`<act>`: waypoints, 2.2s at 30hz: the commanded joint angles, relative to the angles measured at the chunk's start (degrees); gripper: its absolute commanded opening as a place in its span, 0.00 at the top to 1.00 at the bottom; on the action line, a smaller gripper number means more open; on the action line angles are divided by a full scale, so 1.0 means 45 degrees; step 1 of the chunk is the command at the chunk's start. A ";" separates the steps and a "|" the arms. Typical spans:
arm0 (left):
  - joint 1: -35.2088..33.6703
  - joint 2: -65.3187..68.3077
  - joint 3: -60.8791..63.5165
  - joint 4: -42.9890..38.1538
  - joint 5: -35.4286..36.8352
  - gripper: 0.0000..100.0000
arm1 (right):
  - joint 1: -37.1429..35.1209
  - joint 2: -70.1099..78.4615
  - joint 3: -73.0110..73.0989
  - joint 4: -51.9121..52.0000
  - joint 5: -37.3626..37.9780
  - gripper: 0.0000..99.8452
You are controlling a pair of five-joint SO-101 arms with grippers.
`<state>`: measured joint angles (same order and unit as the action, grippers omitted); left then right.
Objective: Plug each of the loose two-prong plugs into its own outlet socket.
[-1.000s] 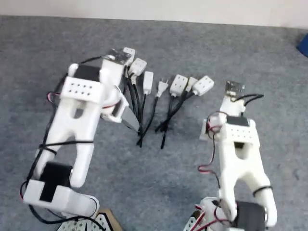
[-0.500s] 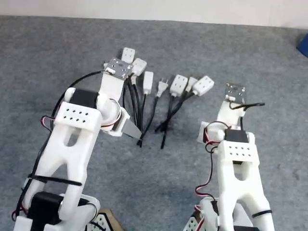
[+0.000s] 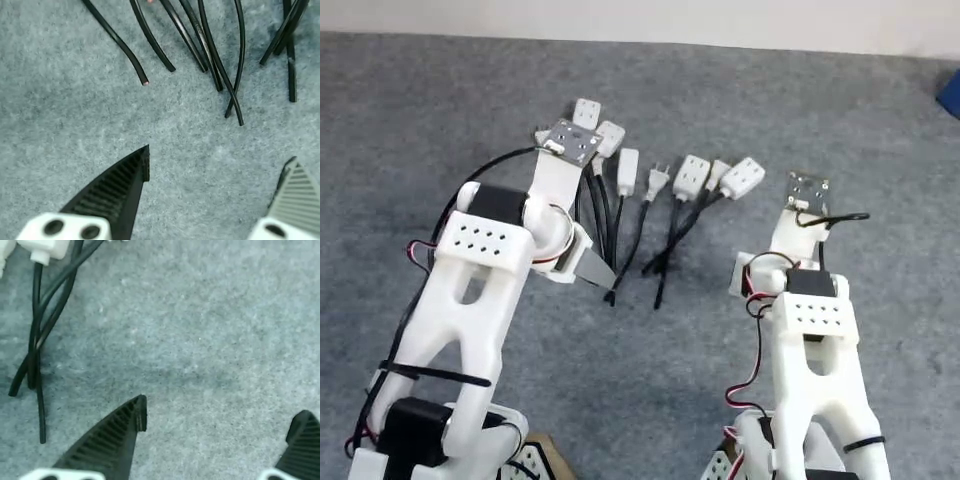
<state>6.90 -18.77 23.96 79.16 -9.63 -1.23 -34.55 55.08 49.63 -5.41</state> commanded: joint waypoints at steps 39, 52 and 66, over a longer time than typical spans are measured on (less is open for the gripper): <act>-0.1768 1.9350 -2.4488 -0.1621 -0.1309 0.61 | -0.0088 -0.0518 0.0244 -0.0264 -0.0039 0.58; -0.1455 2.1617 -2.5114 -0.3399 -0.1368 0.74 | -0.0088 -0.0518 0.0244 -0.0264 -0.0039 0.58; -0.1553 2.2457 -2.5094 -0.4161 -0.1387 0.69 | -0.0088 -0.0518 0.0225 -0.0264 -0.0039 0.58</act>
<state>-0.22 82.59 -87.96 61.23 -15.34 -1.23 -34.64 56.40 49.27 -5.41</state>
